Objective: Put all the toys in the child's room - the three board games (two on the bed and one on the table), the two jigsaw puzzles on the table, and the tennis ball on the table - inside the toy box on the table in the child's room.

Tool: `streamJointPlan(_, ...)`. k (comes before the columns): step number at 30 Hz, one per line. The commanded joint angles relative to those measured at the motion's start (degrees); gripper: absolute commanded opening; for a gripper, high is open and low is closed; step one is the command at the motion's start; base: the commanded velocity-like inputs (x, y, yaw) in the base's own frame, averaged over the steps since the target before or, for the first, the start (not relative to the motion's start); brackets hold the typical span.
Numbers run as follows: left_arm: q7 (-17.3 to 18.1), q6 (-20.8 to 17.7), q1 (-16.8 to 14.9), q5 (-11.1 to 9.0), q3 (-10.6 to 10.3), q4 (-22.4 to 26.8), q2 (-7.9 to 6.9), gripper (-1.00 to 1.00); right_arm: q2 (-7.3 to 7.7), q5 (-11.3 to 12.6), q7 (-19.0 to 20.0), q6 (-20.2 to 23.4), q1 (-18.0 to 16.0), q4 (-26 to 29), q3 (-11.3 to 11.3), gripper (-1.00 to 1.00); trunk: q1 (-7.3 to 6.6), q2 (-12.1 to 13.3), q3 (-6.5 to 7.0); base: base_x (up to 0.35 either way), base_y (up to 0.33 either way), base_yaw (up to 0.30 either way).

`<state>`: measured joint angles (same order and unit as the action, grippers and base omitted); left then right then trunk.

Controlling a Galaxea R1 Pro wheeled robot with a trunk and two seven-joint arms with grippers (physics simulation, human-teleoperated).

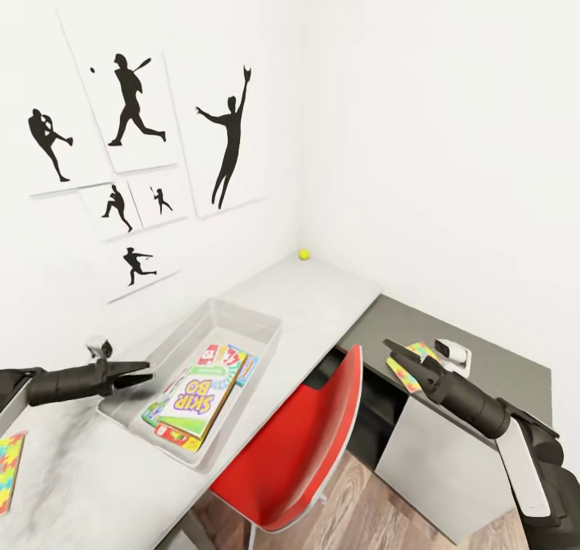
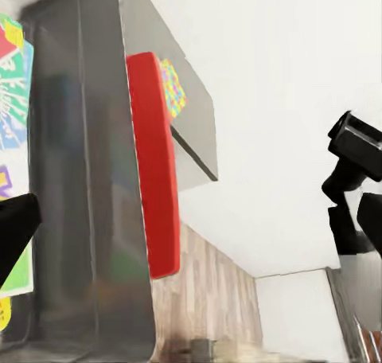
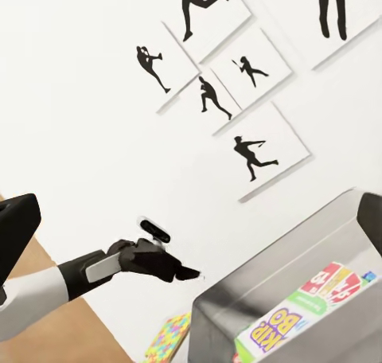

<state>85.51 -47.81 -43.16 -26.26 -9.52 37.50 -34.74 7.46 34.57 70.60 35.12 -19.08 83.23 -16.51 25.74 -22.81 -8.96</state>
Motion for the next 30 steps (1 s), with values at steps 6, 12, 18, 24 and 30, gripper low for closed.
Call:
streamJointPlan(6,4.49,6.84,6.62,-1.26,-0.18,0.47,-5.76,1.0,0.01,0.23,0.14,0.48,-0.08,0.0,-0.02,1.0,0.04,-0.11,0.4,-0.022,0.008,-0.11)
streamJointPlan(12,4.49,9.6,10.67,-6.81,0.57,0.47,-8.71,1.0,0.01,0.23,0.22,0.48,-0.01,0.0,-0.07,1.0,0.04,-0.11,0.92,-0.185,0.117,-0.111)
streamJointPlan(18,4.49,10.06,11.13,-8.47,0.75,0.52,-9.29,1.0,-0.02,0.16,0.24,0.36,0.01,0.04,-0.09,1.0,0.04,-0.11,1.46,-0.295,0.034,-0.062)
streamJointPlan(24,4.49,10.1,11.17,-8.63,0.9,0.78,-9.24,1.0,-0.08,0.06,0.13,0.28,0.01,0.08,-0.02,1.0,0.04,-0.11,2.03,-0.323,0.031,0.042)
streamJointPlan(30,4.49,10.11,11.17,-8.69,0.91,0.82,-9.24,1.0,-0.34,-0.05,-0.19,0.22,0.01,0.29,0.0,1.0,0.04,-0.11,2.6,-0.254,0.148,0.111)
